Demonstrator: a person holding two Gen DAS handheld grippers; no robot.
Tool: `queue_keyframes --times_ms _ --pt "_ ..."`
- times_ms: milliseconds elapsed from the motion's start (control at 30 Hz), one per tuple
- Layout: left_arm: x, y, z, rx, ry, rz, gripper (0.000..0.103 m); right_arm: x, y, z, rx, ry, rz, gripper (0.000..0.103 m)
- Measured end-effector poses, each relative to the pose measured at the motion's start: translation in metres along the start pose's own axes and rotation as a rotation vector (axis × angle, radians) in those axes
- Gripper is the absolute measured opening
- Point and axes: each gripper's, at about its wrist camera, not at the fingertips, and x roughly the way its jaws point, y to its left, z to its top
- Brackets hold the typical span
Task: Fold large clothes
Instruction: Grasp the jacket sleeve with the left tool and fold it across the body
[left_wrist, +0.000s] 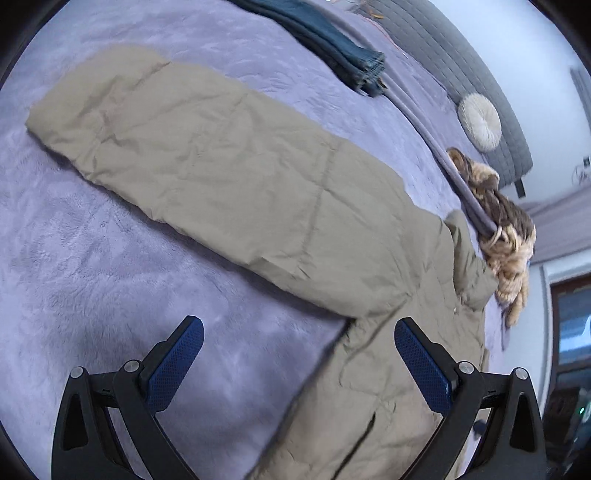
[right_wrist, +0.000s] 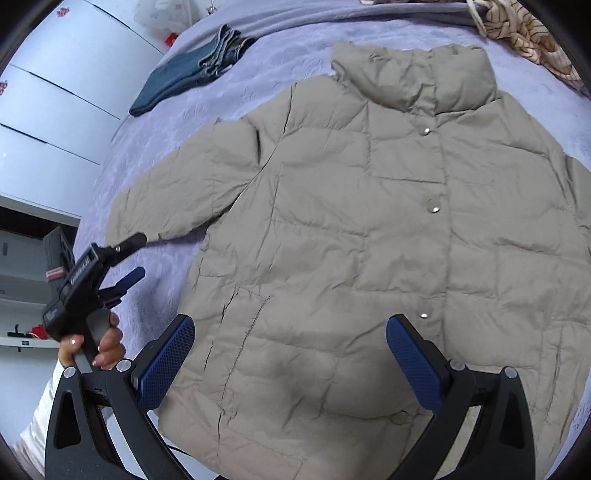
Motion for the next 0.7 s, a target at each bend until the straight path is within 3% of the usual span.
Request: queue_keyframes --times_ms 133,267,333,367,400,433,467,500,600,667,700 --pt "0.026 0.046 0.037 -0.126 -0.029 -0.045 0.103 0.038 -0.002 -0.010 0.057 0.117 0.024 0.103" --pt "0.036 0.068 0.071 -0.165 -0.102 -0.043 0.103 0.064 -0.006 -0.007 0.097 0.146 0.019 0.103" --pt "0.038 0.072 0.090 -0.175 -0.140 -0.004 0.101 0.070 -0.006 -0.003 0.119 0.135 0.025 0.103" --pt "0.039 0.071 0.098 -0.171 -0.162 0.026 0.089 0.074 -0.006 0.001 0.124 0.125 0.028 0.103" --pt "0.040 0.070 0.104 -0.162 -0.174 0.063 0.066 0.075 -0.004 0.004 0.127 0.115 0.031 0.103" --pt "0.042 0.072 0.114 -0.150 -0.178 0.100 0.033 0.077 -0.003 0.009 0.127 0.106 0.032 0.103" --pt "0.043 0.071 0.120 -0.130 -0.177 0.093 0.016 0.079 -0.001 0.013 0.125 0.097 0.035 0.103" --pt "0.042 0.070 0.124 -0.122 -0.177 0.059 0.007 0.080 0.002 0.018 0.122 0.089 0.040 0.103" --pt "0.020 0.049 0.126 -0.028 -0.247 0.137 0.007 0.088 0.008 0.037 0.120 0.046 0.045 0.100" --pt "0.002 0.027 0.125 0.057 -0.294 0.169 0.007 0.093 0.012 0.049 0.131 -0.003 0.074 0.065" --pt "-0.007 0.017 0.123 0.091 -0.315 0.179 0.007 0.099 0.014 0.056 0.137 -0.007 0.102 0.032"
